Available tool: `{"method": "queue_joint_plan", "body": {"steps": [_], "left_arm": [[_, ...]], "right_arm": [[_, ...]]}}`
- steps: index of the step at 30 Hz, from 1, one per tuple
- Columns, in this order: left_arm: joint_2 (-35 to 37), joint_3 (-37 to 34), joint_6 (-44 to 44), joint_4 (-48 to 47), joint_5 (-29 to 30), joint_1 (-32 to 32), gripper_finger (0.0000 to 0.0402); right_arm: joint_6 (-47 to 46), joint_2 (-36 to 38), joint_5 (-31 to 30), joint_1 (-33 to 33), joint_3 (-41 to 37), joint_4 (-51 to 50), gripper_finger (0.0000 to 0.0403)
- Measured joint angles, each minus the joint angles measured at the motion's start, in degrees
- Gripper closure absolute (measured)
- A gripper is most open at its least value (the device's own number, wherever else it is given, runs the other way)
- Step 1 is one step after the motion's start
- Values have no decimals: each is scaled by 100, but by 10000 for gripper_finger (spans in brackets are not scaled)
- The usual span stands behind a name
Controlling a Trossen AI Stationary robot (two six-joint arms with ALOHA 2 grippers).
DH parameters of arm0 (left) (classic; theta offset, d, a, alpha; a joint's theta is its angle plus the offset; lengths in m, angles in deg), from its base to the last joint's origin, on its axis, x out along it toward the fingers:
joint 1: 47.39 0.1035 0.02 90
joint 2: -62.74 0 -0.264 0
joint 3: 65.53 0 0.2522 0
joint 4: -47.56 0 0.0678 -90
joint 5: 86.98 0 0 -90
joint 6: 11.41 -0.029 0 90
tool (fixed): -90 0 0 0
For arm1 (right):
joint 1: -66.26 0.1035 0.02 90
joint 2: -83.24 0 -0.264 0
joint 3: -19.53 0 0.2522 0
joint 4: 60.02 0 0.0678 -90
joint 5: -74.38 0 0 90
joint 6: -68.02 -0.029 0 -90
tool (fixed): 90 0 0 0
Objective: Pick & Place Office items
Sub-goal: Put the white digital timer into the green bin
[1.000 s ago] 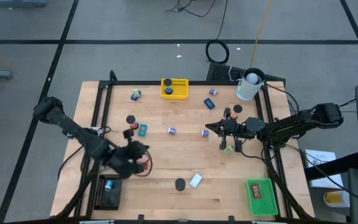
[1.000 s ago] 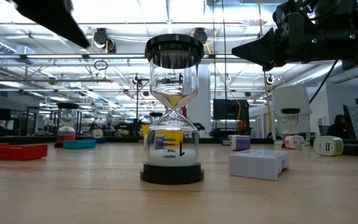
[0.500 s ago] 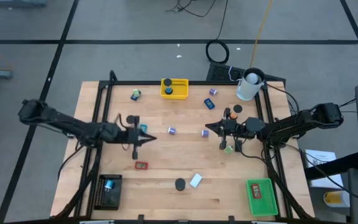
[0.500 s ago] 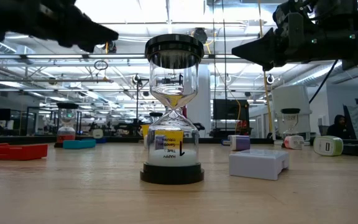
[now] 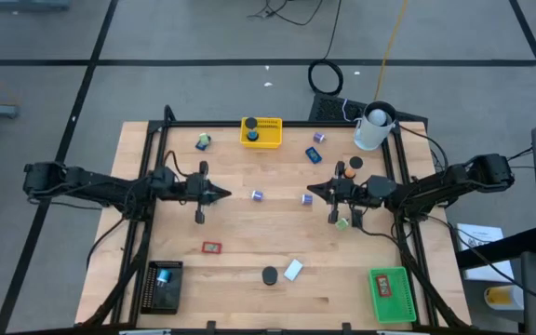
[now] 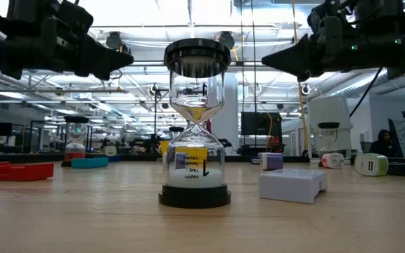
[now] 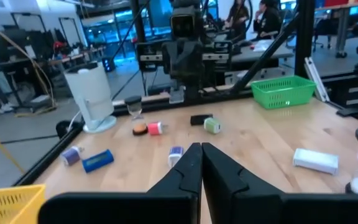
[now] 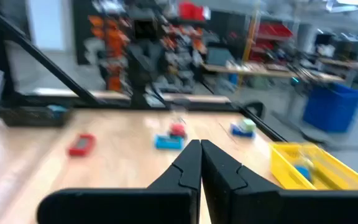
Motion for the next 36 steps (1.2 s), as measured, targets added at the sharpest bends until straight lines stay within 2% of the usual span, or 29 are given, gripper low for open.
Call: {"method": "queue_joint_plan", "body": {"steps": [3, 6, 11, 16, 19, 26, 30, 36], "left_arm": [[6, 0, -29, 57, 0, -4, 398], [0, 0, -43, 46, 4, -6, 389], [2, 0, -233, 226, 65, -4, 371], [2, 0, -261, 226, 65, -4, 375], [2, 0, -240, 221, 65, -4, 382], [2, 1, -220, 221, 65, -4, 398], [2, 2, -217, 219, 63, -4, 385], [2, 2, -202, 219, 63, -4, 370]], "right_arm": [[-48, 61, -455, -4, 373, -983, 403], [-216, 73, -729, -13, 991, -2444, 403], [-763, 75, -737, 2, 2200, -4683, 397], [-1501, 57, -719, 4, 3141, -6747, 373], [-1690, -28, -721, 26, 3464, -7658, 353], [-1656, -358, -745, 491, 3723, -8787, 298], [-1921, -597, -868, 863, 3820, -9282, 260], [-2079, -1106, -855, 1451, 4087, -9361, 196]]}}
